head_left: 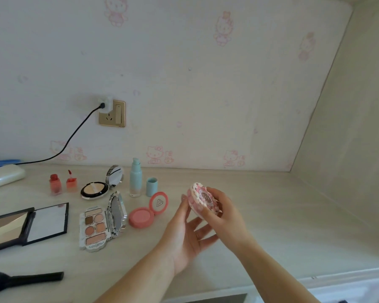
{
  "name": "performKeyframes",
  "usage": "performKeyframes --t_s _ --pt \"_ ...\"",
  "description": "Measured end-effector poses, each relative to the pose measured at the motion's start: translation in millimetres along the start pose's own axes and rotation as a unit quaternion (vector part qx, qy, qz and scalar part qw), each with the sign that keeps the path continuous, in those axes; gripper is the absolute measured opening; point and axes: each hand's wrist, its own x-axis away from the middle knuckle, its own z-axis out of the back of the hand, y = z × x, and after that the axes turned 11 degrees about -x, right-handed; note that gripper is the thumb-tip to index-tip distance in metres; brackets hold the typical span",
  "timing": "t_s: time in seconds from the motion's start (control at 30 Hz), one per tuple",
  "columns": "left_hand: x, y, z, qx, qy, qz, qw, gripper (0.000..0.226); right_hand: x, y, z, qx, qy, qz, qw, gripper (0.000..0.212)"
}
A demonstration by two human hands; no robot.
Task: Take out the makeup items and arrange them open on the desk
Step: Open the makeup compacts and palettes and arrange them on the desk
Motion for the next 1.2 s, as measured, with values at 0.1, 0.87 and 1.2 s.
performKeyframes --t_s 0.1,0.87,1.2 --pt "-0.2 -3.8 -6.5 0.009 -0.02 -0.007 1.0 0.057 4.4 -2.6 8.3 -0.004 -0.005 -0.004 1.0 0.051" --pt "-13.0 -12.0 -18.4 0.053 0.031 0.012 0.998 0.049 5.4 12.7 5.4 0.112 -0.001 0.008 0.994 0.045" --pt "-17.9 -9.2 -0.7 0.045 0.094 0.047 0.993 0.054 -18.8 9.9 18.1 -0.185 0.133 -0.155 0.961 0.051"
